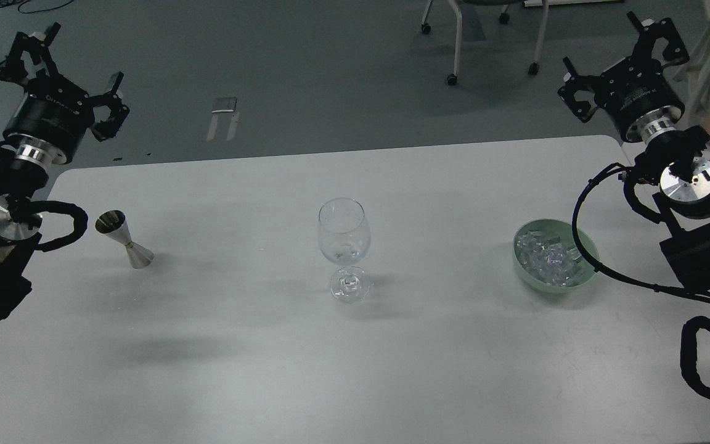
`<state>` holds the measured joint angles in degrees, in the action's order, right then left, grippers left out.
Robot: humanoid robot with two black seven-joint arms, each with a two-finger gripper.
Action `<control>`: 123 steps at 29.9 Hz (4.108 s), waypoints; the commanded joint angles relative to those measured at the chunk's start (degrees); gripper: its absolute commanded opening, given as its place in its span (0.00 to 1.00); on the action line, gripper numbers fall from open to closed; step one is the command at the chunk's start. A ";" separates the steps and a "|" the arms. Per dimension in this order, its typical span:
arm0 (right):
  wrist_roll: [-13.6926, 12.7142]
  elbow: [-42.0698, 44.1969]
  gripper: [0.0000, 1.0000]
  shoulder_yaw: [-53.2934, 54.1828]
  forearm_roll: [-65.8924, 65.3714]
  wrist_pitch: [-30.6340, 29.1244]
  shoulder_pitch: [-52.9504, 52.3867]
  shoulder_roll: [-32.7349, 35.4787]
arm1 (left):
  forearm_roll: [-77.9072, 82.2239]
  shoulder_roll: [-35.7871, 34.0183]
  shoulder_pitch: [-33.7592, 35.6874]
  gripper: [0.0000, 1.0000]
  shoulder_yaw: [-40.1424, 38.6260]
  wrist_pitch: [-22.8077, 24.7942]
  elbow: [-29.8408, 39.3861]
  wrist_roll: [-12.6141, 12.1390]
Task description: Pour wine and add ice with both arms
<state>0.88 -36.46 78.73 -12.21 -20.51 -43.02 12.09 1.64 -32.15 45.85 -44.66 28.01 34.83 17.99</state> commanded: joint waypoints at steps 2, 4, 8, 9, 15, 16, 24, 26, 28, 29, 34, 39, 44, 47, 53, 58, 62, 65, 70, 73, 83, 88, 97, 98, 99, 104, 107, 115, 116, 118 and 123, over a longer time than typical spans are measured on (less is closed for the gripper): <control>0.00 -0.10 1.00 0.29 0.08 0.04 -0.05 0.04 | 0.11 0.07 -0.06 0.99 0.19 -0.14 -0.02 0.12; 0.00 -0.19 1.00 0.29 0.08 0.04 -0.05 0.04 | 0.11 0.07 -0.06 0.99 0.02 -0.41 -0.28 0.21; 0.00 -0.19 1.00 0.29 0.08 0.12 -0.05 0.04 | 0.11 0.07 -0.06 0.99 0.63 -0.50 -0.55 0.29; 0.00 -0.19 1.00 0.29 0.08 0.12 -0.05 0.04 | 0.11 -0.01 -0.06 0.99 0.63 -0.32 -0.55 0.38; 0.00 -0.37 1.00 0.29 0.08 0.12 -0.05 -0.14 | -0.50 -0.02 -0.32 0.99 -0.51 -0.01 -0.64 1.61; -0.09 -0.28 1.00 0.29 0.08 0.04 -0.13 -0.14 | -0.15 -0.19 -0.23 0.99 -0.42 -0.01 -0.64 2.31; -0.18 -0.19 1.00 0.29 0.17 0.30 -0.22 0.13 | -0.85 -0.46 -0.14 0.99 -0.86 -0.01 -0.81 2.14; -0.18 -0.19 1.00 0.29 0.17 0.30 -0.22 0.13 | -1.11 -0.46 -0.41 0.99 -1.56 -0.01 -0.81 2.23; -0.09 -0.28 1.00 0.29 0.17 0.30 -0.22 0.13 | -1.20 -0.28 -0.76 0.99 -3.75 -0.01 -1.25 2.05; -0.18 -0.28 1.00 0.29 0.17 0.21 -0.22 0.13 | -1.29 0.16 -0.93 0.99 -6.03 -0.01 -2.04 1.96; -0.09 -0.28 1.00 0.29 0.17 0.21 -0.22 0.13 | -1.38 0.86 -1.02 0.99 -9.48 -0.01 -5.12 1.17; -0.09 -0.19 1.00 0.20 0.17 0.21 0.04 0.22 | -1.12 1.39 -1.02 0.99 -8.60 -0.01 -5.30 -1.11; 0.00 -0.19 1.00 0.29 0.08 0.39 0.13 0.13 | -0.77 1.83 -1.02 0.99 -8.51 -0.01 -4.42 -4.62; 0.00 -0.37 1.00 0.29 0.08 0.30 0.13 0.13 | -0.76 1.31 -1.28 0.98 -8.42 -0.01 -3.19 -5.33; 0.00 -0.72 1.00 0.29 0.08 0.30 0.22 0.13 | -1.11 0.60 -2.69 0.97 -8.51 -0.01 -2.31 -6.56; 0.09 -0.63 1.00 0.38 0.17 0.30 0.92 0.22 | -1.64 -3.08 -6.02 0.96 -9.48 -0.01 4.97 -6.65; 0.09 -0.72 1.00 0.46 0.08 0.30 2.23 0.30 | -3.57 -7.91 -14.88 0.96 -10.35 -0.01 17.43 -6.65; 0.09 -0.72 1.00 0.46 0.17 0.30 2.68 0.48 | -3.67 -10.12 -18.59 0.96 -12.19 -0.01 19.84 -6.65; 0.09 -1.24 1.00 0.55 0.17 0.21 2.77 0.65 | -3.67 -12.23 -27.38 0.96 -18.08 -0.01 22.30 -6.65; 0.09 -2.39 1.00 0.55 0.17 0.30 2.85 0.57 | -4.01 -14.16 -32.73 0.96 -20.71 -0.01 23.70 -6.65; 0.09 -2.48 1.00 0.99 0.17 0.30 3.73 -1.45 | -11.31 -16.01 -56.92 0.95 -31.45 -0.01 44.10 -9.29; 0.09 -2.39 1.00 1.08 0.17 0.30 3.73 -1.37 | -12.54 -15.40 -64.47 0.95 -33.21 -0.01 49.80 -11.66; 0.09 -2.56 1.00 1.34 0.17 0.30 5.31 -1.10 | -10.79 -9.69 -73.80 0.98 -33.82 -0.01 54.29 -12.54; 0.09 -2.56 1.00 1.34 0.17 0.30 5.31 -1.02 | -10.00 -9.16 -73.71 0.98 -33.82 -0.01 54.12 -12.36; 0.09 -2.56 1.00 1.34 0.17 0.30 5.40 -1.02 | -9.99 -8.46 -73.62 0.98 -33.82 -0.01 53.94 -12.54; 0.09 -2.56 1.00 1.34 0.08 0.39 5.40 -1.02 | -10.69 -4.51 -72.92 0.96 -33.91 -0.01 53.15 -12.54; 0.09 -2.56 1.00 1.26 0.08 0.39 5.49 -1.02 | -10.78 -2.22 -71.17 0.96 -34.35 -0.01 52.28 -12.80; 0.09 -2.74 1.00 1.34 0.08 0.39 7.07 -0.75 | -10.78 2.71 -63.61 0.97 -34.43 -3.65 47.71 -14.65; 0.09 -2.65 1.00 1.26 0.08 0.30 7.07 -0.58 | -10.78 2.71 -63.34 0.97 -34.61 -3.83 47.09 -14.56; 0.09 -2.65 1.00 1.26 -0.01 0.39 7.33 -0.58 | -10.26 2.80 -63.07 0.97 -34.87 -3.92 45.17 -14.39; 0.09 -2.65 1.00 1.26 -0.10 0.47 7.77 -0.66 | -10.78 2.97 -60.62 0.96 -34.79 -4.36 44.10 -15.09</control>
<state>0.97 -39.18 79.99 -12.23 -20.13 -35.48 11.48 -8.92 -29.33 -16.35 -79.55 24.00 79.52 3.47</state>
